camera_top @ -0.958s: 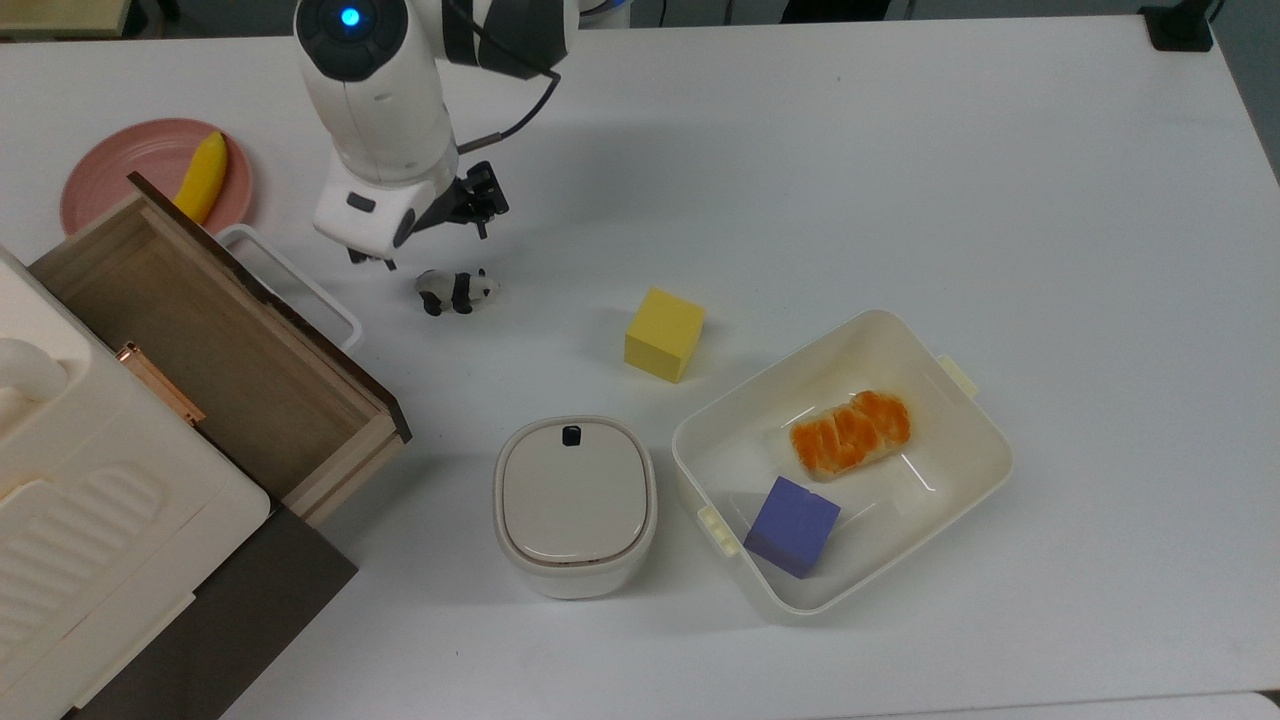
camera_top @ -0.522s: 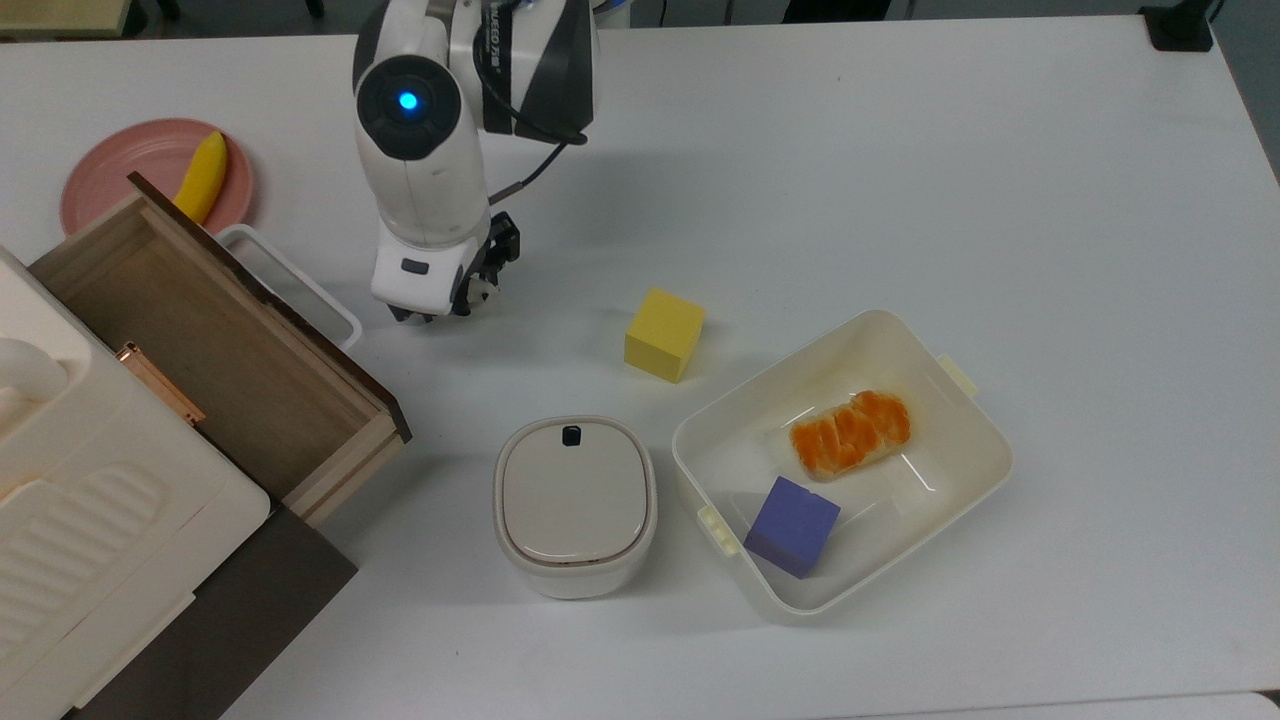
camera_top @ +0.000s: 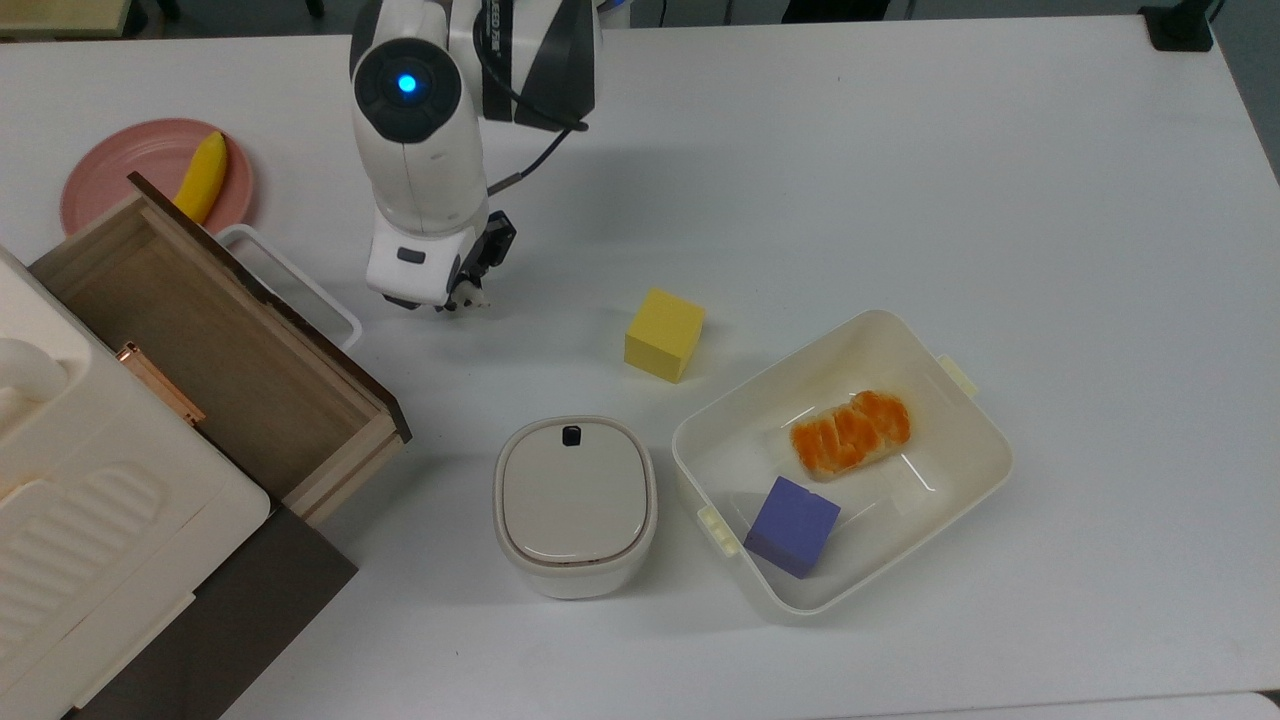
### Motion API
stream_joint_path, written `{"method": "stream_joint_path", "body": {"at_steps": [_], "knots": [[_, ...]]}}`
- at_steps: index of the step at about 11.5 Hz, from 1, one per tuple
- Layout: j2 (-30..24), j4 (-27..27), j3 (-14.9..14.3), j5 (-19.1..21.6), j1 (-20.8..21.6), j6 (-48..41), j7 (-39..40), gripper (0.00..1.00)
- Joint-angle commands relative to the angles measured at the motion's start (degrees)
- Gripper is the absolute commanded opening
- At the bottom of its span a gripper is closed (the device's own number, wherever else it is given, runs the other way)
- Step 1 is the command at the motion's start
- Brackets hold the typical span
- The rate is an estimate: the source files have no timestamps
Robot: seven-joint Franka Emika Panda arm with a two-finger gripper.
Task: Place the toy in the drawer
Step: 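Lift the panda figurine and carry it over the open drawer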
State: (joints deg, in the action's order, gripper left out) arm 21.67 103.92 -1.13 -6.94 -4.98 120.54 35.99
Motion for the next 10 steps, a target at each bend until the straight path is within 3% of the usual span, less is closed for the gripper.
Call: {"method": "stream_joint_path", "body": {"at_steps": [1,6,8,10], "knots": [[-5.4,-2.3,0.17,-0.71,0.76,-5.74,-6.09,0.09],[-6.9,-13.11,0.78,-2.11,0.41,-6.2,-5.85,0.1],[-5.94,-14.97,0.78,-8.15,-0.03,-5.41,-5.32,0.1],[-5.14,-15.68,0.35,-10.72,-0.56,-2.09,-5.05,0.1]]}}
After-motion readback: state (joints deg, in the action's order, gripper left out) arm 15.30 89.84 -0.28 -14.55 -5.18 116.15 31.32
